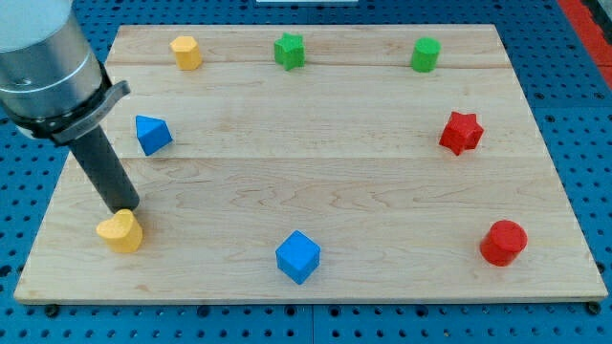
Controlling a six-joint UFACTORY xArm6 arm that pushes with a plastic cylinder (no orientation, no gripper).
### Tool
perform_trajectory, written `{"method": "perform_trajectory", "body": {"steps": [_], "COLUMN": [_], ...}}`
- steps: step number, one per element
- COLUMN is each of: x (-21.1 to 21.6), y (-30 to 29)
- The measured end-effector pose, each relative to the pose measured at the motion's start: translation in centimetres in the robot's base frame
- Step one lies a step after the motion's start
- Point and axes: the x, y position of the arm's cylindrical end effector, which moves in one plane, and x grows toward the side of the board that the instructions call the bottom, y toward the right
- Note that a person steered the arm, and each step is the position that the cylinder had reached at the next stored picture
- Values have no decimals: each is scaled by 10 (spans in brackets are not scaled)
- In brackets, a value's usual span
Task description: Move the yellow heart a bit right
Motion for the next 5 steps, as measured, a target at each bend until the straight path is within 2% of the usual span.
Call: {"method": "perform_trajectory", "body": {"steps": [1,3,4,5], "x": [-5,-1,4,32], "y": [-1,-78,-97,-91]}}
